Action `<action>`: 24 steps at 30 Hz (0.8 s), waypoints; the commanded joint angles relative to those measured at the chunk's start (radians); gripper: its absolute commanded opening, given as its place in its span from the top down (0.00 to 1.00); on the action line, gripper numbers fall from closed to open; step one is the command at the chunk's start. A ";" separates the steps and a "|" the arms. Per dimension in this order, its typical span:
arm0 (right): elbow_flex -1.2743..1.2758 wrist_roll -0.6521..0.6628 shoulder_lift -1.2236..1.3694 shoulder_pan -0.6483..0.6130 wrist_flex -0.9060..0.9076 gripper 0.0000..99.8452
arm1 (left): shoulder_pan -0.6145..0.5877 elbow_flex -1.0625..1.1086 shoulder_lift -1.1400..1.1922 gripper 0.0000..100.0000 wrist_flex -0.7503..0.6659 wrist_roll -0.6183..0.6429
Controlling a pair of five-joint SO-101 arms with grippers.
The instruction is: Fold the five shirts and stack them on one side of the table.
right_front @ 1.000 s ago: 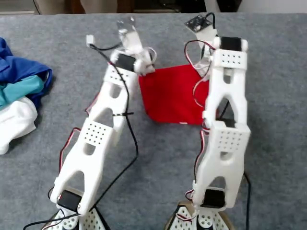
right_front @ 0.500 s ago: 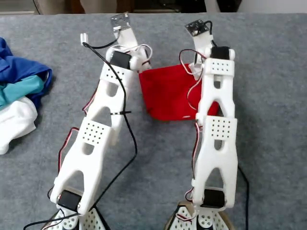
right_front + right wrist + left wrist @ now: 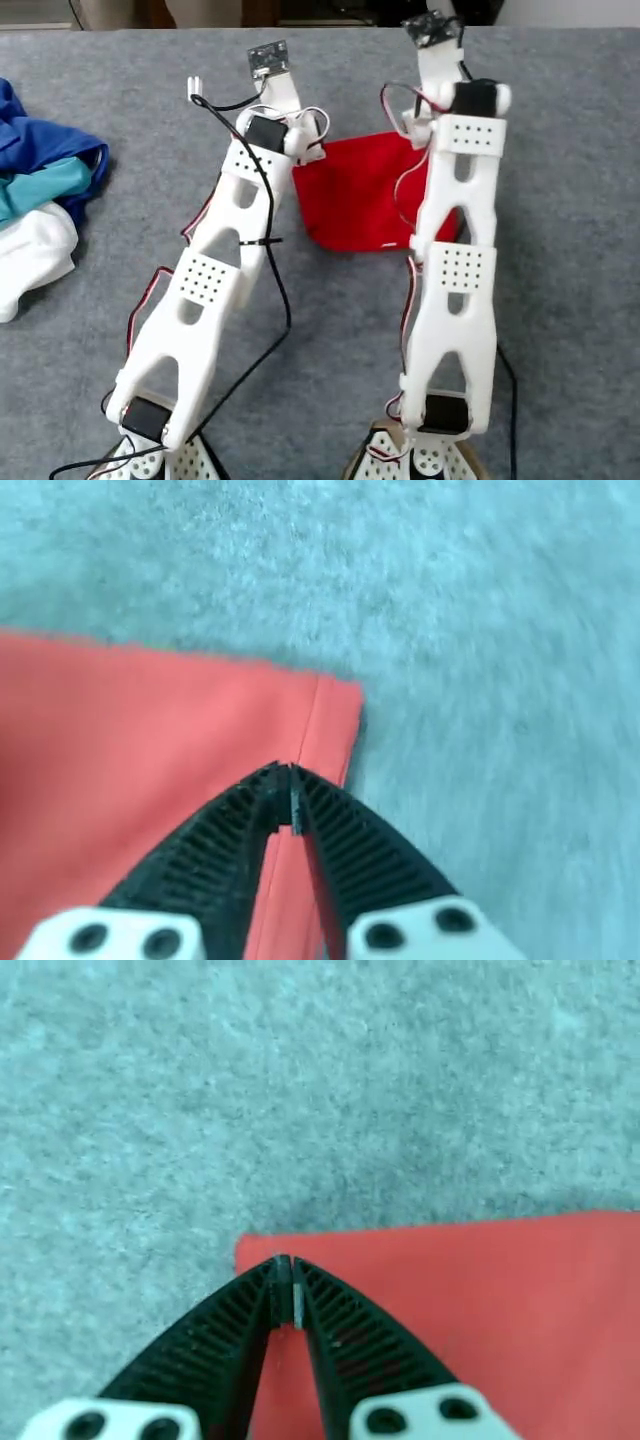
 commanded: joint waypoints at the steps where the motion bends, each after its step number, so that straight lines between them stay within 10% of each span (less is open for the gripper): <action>1: -0.027 -0.081 -0.182 0.051 0.068 0.99 | -0.023 -0.034 -0.021 0.98 -0.015 -0.009; 24: 1.724 -0.219 -1.317 0.114 -0.137 0.99 | -0.057 -0.034 -0.022 0.98 -0.049 -0.008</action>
